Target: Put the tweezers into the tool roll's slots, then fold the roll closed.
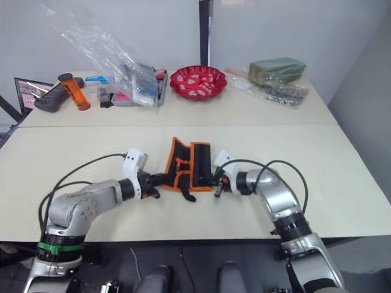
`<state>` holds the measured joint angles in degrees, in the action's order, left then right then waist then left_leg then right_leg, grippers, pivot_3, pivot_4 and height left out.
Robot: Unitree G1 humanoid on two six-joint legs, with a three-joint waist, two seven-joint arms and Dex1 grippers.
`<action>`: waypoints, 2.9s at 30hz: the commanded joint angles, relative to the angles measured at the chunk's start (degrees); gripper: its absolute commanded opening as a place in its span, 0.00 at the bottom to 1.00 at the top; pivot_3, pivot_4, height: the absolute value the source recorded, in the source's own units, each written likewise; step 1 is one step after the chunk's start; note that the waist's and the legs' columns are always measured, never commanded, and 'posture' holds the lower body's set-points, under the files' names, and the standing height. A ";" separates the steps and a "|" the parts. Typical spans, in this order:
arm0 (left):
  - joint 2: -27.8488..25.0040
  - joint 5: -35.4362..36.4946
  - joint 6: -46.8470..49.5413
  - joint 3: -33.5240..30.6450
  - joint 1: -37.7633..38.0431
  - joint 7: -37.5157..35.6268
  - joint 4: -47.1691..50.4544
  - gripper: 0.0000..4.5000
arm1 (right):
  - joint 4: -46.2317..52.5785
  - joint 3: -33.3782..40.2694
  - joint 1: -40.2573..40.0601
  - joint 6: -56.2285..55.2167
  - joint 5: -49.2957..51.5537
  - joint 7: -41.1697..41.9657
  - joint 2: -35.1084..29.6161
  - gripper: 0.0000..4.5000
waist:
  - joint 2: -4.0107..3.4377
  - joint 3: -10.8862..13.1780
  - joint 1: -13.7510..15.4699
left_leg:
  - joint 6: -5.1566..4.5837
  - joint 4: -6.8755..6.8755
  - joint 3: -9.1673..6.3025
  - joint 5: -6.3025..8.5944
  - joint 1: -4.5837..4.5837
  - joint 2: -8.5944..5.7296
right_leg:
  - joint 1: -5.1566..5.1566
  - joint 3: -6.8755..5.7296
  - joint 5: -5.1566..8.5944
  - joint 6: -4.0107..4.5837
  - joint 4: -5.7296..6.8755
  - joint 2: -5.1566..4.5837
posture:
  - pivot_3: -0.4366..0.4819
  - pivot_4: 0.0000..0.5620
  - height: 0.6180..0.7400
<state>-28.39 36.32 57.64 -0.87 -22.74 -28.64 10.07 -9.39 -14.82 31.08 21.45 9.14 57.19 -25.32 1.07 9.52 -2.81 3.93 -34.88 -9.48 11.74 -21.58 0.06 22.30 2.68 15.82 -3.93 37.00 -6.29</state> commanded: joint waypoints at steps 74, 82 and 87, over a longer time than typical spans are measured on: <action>13.03 -16.98 -8.87 12.84 -14.32 -18.47 -21.46 0.01 | 7.62 -1.90 0.09 9.46 -3.58 -4.42 -1.91 0.00 | 0.03 -0.04 1.91 | 0.22 -0.27 -0.05 -0.13 -0.12 -0.18 | -0.16 -0.04 0.22 -0.52 -0.05 -0.16 | 0.48 0.27 1.00; 10.36 -16.72 -6.63 15.35 -13.54 -21.26 -15.73 0.01 | 5.39 -4.06 0.49 13.02 -5.63 -5.77 -2.40 0.00 | 0.03 -0.04 1.17 | 0.22 -0.21 -0.06 -0.13 -0.07 -0.15 | -0.15 -0.05 0.22 -0.52 -0.02 -0.14 | 0.48 0.27 1.00; 6.57 -26.51 -13.82 26.06 -12.14 -20.88 -19.09 0.01 | 5.00 -3.58 1.42 13.43 -5.06 -5.76 -2.51 0.00 | 0.02 -0.10 0.96 | 0.22 -0.15 -0.06 -0.13 0.00 -0.15 | -0.18 -0.04 0.22 -0.52 -0.02 -0.14 | 0.48 0.27 1.00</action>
<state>-21.47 13.68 44.75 18.60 -37.41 -48.46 -6.44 -2.64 -18.44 32.63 32.91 5.28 52.39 -27.22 1.08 9.42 -1.85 4.15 -34.98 -9.53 11.61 -21.53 -0.08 22.08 2.64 16.04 -4.44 36.97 -6.43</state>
